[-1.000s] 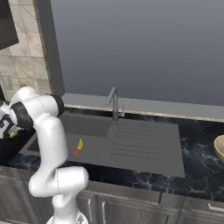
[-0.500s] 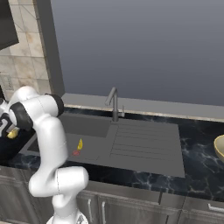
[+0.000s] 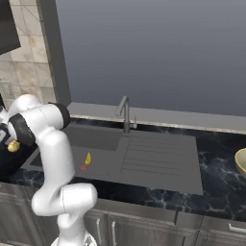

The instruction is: Remove the lemon wedge and potato from the sink. Then move the bowl and cup from the counter to the sink for washing.

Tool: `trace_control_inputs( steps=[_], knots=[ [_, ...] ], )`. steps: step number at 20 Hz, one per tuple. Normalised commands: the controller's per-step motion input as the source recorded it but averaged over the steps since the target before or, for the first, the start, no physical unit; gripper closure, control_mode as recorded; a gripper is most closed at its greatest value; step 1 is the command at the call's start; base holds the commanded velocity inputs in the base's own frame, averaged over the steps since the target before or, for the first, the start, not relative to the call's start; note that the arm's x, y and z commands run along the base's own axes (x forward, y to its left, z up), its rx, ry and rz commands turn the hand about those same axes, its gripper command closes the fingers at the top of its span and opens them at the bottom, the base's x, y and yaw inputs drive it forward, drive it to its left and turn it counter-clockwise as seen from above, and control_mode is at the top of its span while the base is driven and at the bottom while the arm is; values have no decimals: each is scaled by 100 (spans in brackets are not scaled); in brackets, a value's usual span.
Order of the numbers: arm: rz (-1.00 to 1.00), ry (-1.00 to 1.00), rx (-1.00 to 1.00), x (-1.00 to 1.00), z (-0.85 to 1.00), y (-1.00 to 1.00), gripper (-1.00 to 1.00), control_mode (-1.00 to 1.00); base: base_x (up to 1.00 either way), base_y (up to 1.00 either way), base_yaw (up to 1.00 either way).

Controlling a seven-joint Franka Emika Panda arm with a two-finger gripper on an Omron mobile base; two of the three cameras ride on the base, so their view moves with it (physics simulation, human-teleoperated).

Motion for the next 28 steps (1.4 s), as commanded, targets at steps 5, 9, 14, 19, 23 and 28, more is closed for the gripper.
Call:
trace_control_inputs(
  steps=[5,9,14,19,23,28],
  knots=[
    [0,0,-1,-7,20,-14,-100,-100,0,0,0],
    [0,0,-1,-6,23,-13,-100,-100,0,0,0],
    [0,0,-1,-7,23,-18,-100,-100,0,0,0],
    [0,0,0,-8,20,-23,-100,-100,0,0,0],
    [0,0,0,-10,17,-26,-100,-100,0,0,0],
    [0,0,0,-11,16,-29,-100,-100,0,0,0]
  ],
)
